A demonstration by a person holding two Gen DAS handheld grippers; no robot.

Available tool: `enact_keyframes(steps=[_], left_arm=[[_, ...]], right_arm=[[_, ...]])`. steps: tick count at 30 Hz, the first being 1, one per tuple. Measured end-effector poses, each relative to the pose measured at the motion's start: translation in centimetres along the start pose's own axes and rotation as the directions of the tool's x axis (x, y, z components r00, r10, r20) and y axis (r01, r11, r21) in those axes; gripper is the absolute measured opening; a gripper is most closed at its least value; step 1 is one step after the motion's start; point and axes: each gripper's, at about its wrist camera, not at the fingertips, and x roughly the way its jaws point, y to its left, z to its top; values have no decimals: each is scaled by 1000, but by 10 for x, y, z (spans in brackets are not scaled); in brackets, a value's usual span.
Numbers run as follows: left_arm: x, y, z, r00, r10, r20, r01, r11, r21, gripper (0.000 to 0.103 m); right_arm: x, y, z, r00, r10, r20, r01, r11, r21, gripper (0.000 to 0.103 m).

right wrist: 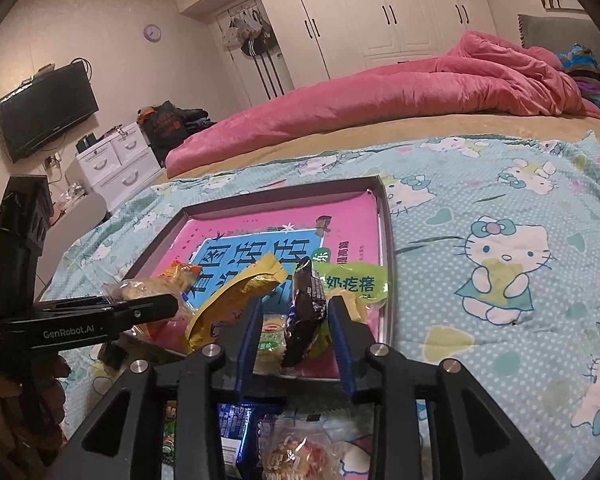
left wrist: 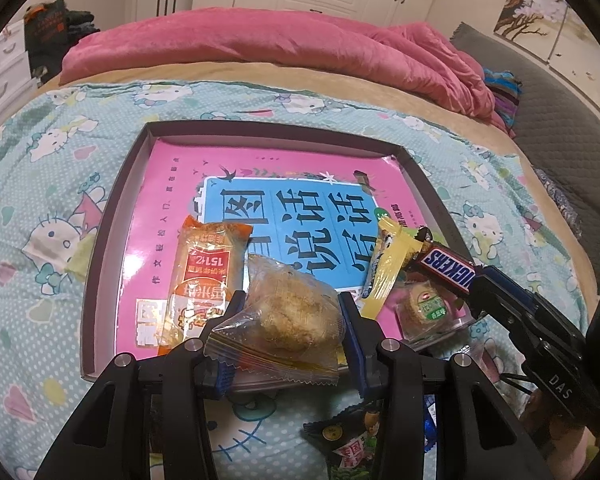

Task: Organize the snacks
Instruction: 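Lower and release the bread in the tray with the left tool while the right tool releases the Snickers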

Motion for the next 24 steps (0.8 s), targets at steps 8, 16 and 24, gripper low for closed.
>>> enact_keyframes(steps=[8,16,24], left_arm=[[-2,1,1,1000,-5,1,5,1000,-5,46],[0,4,2,1000,1,-7,-1,1000,-9,47],[-1,7,3,1000,12,-8,-12,1000,-13,48]], right_arm=[[-10,3,0,1000,-18,17,19,1000,-24,40],[-11,14,-3,1000,16,4,-15,998,-60,42],[-8,17,-4,999,40,-13,-40,998,-58,43]])
